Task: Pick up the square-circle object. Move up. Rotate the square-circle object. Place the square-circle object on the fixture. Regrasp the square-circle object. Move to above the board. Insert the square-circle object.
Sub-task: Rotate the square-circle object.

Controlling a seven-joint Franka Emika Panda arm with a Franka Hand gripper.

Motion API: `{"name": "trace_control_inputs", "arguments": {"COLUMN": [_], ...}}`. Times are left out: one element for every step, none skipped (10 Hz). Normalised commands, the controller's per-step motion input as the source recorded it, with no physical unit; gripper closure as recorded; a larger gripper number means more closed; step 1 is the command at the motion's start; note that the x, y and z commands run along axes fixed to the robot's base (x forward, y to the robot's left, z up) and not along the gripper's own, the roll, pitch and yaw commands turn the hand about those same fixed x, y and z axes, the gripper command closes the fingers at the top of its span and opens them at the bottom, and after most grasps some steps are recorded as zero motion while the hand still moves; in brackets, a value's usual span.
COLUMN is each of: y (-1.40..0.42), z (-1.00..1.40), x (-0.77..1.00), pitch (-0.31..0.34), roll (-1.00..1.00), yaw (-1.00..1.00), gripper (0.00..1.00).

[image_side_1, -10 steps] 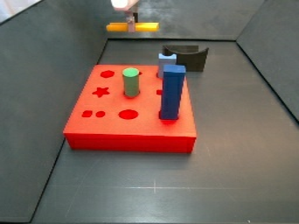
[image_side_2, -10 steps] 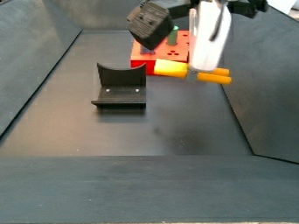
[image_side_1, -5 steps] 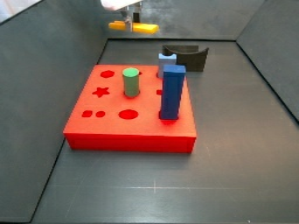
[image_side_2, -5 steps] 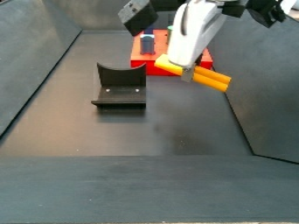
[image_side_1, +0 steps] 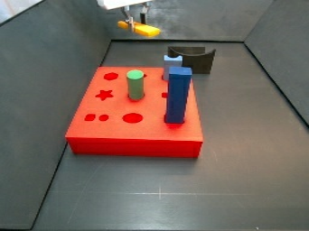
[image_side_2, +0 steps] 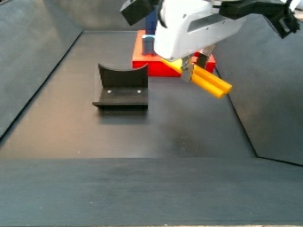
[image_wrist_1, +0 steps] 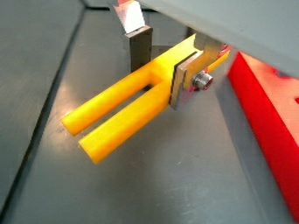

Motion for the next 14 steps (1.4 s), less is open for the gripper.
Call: {"name": "trace_control_inputs", "arguments": {"y": [0.02, 0.02, 0.02, 0.02, 0.02, 0.02, 0.02, 0.02, 0.02, 0.02, 0.02, 0.0, 0.0, 0.0], "z": [-0.01, -0.01, -0.02, -0.02, -0.02, -0.02, -0.02, -0.02, -0.02, -0.02, -0.02, -1.0, -1.0, -1.0], "x": [0.03, 0.03, 0.03, 0.03, 0.03, 0.03, 0.03, 0.03, 0.03, 0.03, 0.02, 0.0, 0.01, 0.02], "pitch": [-0.027, -0.029, -0.033, -0.035, -0.043, -0.048, -0.061, -0.075, -0.074, -0.074, -0.072, 0.0, -0.012, -0.031], "roll": [-0.02, -0.02, -0.02, -0.02, -0.02, -0.03, -0.03, -0.04, -0.04, -0.04, -0.04, 0.0, 0.0, -0.01], "yaw": [-1.0, -1.0, -1.0, -1.0, -1.0, -1.0, -1.0, -0.92, -0.68, -0.53, -0.31, 0.0, 0.03, 0.03], "gripper": [1.0, 1.0, 1.0, 1.0, 1.0, 1.0, 1.0, 1.0, 1.0, 1.0, 1.0, 1.0, 1.0, 1.0]}}
